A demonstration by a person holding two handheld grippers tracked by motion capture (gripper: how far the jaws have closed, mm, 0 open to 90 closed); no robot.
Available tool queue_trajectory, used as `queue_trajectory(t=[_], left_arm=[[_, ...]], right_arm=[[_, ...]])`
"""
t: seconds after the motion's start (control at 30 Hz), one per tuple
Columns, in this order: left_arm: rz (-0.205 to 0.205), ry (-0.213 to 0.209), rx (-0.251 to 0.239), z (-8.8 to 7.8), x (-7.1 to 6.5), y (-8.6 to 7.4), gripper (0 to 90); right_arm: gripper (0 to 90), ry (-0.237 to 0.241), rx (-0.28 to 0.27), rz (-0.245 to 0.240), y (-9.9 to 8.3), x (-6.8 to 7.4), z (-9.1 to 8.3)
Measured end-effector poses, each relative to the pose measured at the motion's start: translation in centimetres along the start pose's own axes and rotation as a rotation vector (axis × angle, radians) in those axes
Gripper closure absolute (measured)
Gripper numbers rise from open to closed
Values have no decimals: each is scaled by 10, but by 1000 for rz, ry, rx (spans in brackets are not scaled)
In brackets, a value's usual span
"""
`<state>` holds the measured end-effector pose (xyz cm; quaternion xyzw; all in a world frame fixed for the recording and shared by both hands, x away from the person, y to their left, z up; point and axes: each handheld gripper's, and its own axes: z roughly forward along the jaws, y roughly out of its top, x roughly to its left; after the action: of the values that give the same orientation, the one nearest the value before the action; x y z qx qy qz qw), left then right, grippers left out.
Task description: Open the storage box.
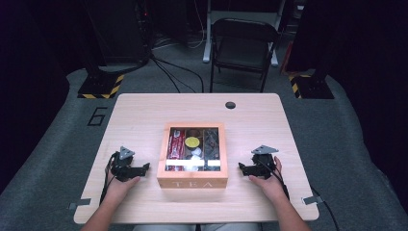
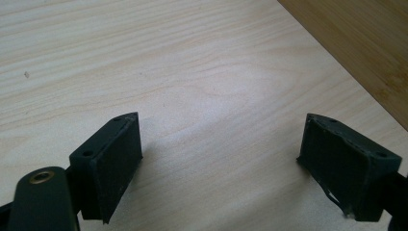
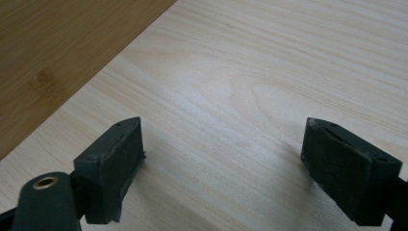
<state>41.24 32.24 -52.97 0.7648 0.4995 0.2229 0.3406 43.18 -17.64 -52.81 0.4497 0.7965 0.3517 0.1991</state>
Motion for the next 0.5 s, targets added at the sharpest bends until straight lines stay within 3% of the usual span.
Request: queue_trajectory(t=[0.5], left_arm=[[-6, 3, 0, 2, 0, 2, 146]], right_arm=[[159, -2, -2, 6, -1, 0, -1]])
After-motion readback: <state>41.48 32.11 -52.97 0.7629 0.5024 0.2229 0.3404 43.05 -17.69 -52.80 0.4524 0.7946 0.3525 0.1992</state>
